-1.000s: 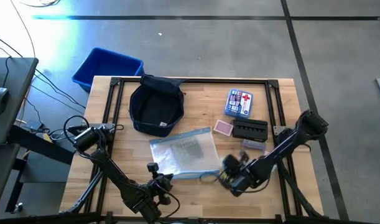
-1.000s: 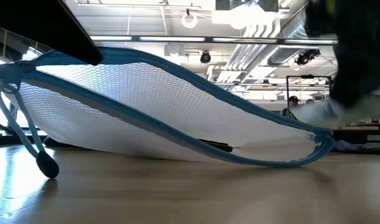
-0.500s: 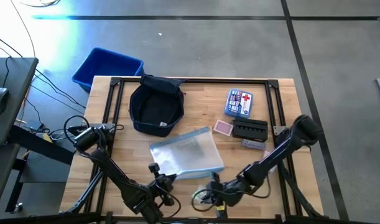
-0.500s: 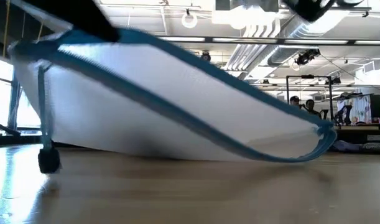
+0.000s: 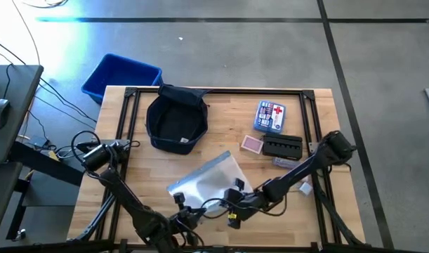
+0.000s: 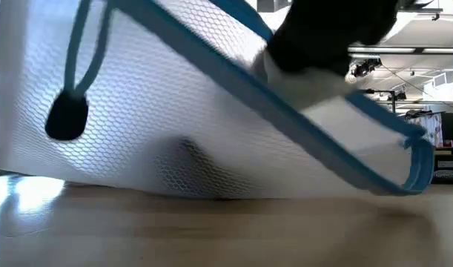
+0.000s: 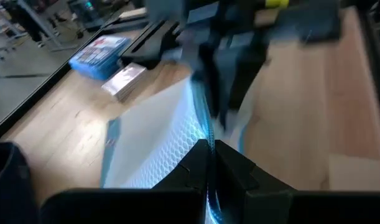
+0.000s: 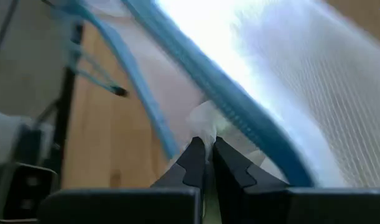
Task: Unpack backpack
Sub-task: Put the green earphones into the transparent zip bag, then put the pink charger adapter into the transparent zip bag
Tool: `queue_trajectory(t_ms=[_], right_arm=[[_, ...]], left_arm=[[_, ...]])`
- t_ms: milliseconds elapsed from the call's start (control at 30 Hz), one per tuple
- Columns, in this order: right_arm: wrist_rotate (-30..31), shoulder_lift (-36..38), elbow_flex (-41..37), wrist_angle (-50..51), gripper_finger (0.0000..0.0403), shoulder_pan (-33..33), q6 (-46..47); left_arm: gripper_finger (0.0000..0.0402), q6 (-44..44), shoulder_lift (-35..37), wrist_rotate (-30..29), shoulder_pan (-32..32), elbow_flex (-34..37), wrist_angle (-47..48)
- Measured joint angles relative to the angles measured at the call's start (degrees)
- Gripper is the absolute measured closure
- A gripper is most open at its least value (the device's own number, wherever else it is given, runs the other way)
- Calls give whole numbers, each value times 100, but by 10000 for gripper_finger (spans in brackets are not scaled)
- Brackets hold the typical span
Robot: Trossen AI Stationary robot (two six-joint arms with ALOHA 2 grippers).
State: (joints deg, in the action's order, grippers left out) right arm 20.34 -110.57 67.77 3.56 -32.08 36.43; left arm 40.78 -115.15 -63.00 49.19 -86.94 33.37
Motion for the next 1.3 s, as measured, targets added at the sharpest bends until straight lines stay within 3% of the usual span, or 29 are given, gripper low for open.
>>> queue_trajectory(t_ms=[67, 267, 333, 467, 733, 867, 967, 1100, 1300], right_arm=[[153, -140, 0, -21, 403, 55, 46], [1844, -194, 0, 217, 400, 321, 516], [1954, -194, 0, 161, 394, 478, 391], [1666, -194, 0, 139, 357, 747, 193], [1302, -238, 0, -585, 205, 927, -90], [1316, -236, 0, -593, 159, 882, -90], [985, -159, 0, -552, 153, 790, -218], [-55, 63, 2, -318, 163, 567, -474], [-145, 15, 2, 521, 205, 350, 214]], left_arm=[[402, -282, 0, 34, 9, 0, -239], [402, -572, 0, 208, 26, 2, -359], [402, -581, 0, 229, 34, 17, -360], [402, -694, 0, 352, 39, 17, -359], [402, -696, 0, 404, 37, 21, -331], [402, -696, 0, 457, 44, 22, -323], [402, -696, 0, 505, 66, 22, -249], [402, -612, 0, 512, 98, 22, 136], [402, -786, -2, 949, 104, 31, 776]])
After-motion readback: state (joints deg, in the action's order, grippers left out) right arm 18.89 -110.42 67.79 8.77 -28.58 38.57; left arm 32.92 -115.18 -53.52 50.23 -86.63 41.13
